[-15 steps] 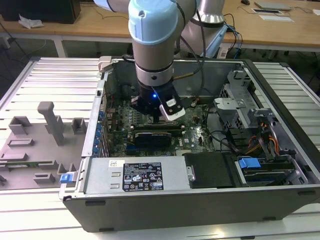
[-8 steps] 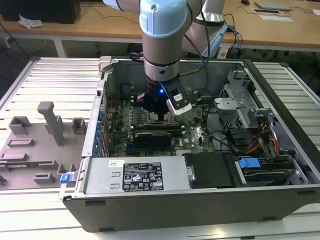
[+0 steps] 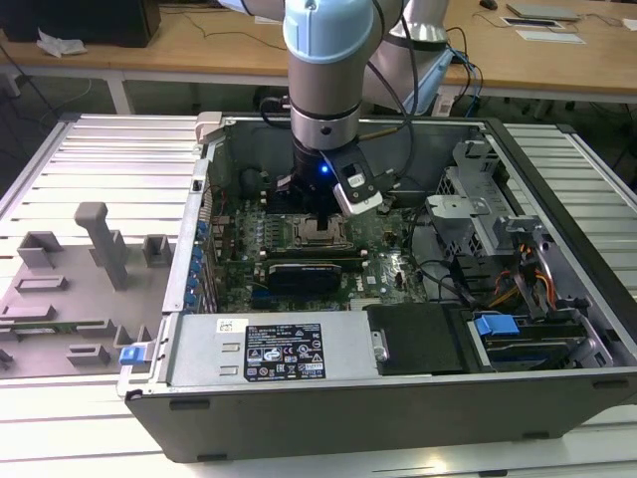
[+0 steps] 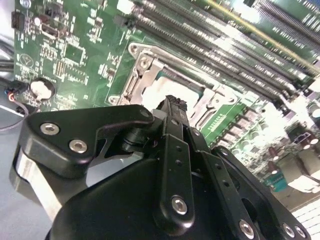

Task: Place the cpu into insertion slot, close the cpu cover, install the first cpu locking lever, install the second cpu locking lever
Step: 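Install the second cpu locking lever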

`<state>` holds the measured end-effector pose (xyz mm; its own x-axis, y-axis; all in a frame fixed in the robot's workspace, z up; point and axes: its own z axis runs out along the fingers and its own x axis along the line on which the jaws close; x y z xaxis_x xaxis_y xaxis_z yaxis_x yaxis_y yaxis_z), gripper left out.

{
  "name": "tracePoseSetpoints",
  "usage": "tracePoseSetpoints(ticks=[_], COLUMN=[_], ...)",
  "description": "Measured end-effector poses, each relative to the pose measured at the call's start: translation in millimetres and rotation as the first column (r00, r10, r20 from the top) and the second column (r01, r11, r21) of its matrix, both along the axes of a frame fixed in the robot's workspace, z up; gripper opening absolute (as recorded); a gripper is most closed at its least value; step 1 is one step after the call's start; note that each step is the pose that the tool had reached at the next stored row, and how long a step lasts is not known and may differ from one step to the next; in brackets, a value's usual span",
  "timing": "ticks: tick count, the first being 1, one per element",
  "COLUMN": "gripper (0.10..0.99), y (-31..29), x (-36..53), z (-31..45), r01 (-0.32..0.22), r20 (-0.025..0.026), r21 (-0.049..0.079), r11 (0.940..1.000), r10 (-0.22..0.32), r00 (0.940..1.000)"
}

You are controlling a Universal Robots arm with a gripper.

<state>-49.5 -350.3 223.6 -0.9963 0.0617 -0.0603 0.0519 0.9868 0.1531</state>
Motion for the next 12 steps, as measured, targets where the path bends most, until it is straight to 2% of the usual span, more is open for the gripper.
tracePoseSetpoints(ticks=[5, 12], gripper=[0.106, 0.106], y=[2.5, 2.5], x=[0.1, 0.0], z=[4.4, 4.7], r01=[0.000, 0.000], r20=[0.0000, 0.0000], r21=[0.000, -0.001], r11=[1.0000, 1.0000], r10=[0.000, 0.000], r00=[1.0000, 1.0000])
